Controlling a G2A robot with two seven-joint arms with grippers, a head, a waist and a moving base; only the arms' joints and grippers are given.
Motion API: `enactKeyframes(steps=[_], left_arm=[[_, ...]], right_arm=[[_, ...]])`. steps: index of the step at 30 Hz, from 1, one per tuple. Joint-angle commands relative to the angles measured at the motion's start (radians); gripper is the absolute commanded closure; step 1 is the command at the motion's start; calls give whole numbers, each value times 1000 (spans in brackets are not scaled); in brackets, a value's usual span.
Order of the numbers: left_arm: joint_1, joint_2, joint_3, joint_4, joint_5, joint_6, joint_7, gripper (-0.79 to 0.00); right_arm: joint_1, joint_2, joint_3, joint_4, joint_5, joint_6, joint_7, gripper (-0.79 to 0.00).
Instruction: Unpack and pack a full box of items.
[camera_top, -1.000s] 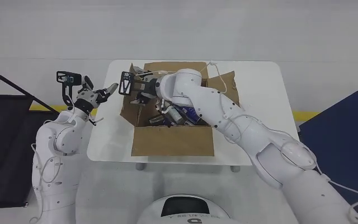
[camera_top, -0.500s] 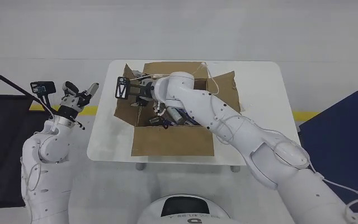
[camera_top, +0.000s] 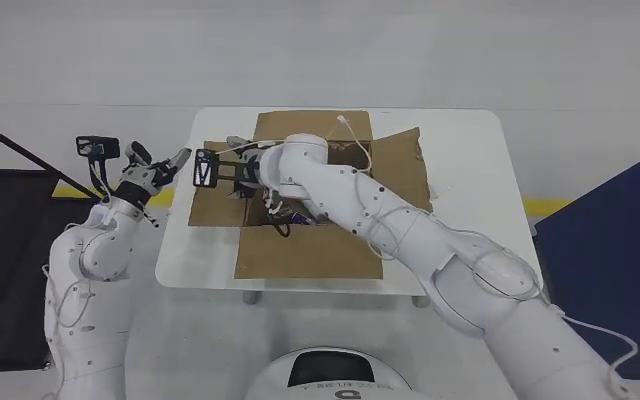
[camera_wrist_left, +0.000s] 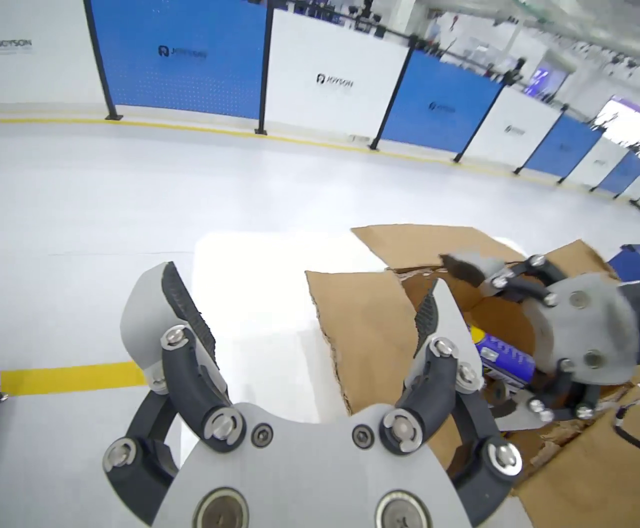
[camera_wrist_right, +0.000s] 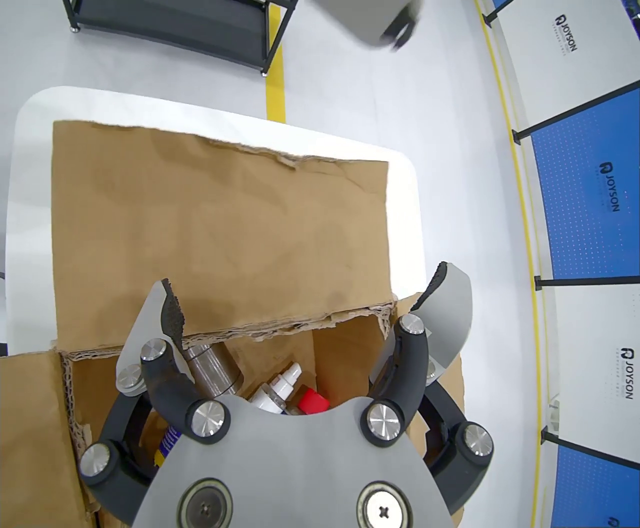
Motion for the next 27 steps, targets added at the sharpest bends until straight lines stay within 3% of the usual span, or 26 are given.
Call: enactKeyframes(steps=[1, 6, 11, 15, 18, 27], left_arm=[[-27, -1, 44, 2, 71, 82, -45, -785], [-108, -4, 144, 41, 195, 184, -131, -785], [-183, -5, 215, 95, 265, 206, -193, -785], [-228, -6, 247, 133, 269, 198, -213, -785], [-255, -6, 254, 164, 223, 168, -232, -785], [-255, -6, 254, 164, 223, 168, -232, -785]], right_arm=[[0, 13, 40, -14, 6, -8, -17, -785], [-72, 91, 199, -176, -31, -42, -41, -785], [-269, 188, 415, -459, -66, -144, 50, -785], [-423, 239, 565, -633, -62, -214, 100, -785], [-490, 259, 626, -710, -79, -249, 113, -785], [-490, 259, 626, -710, -79, -249, 113, -785]])
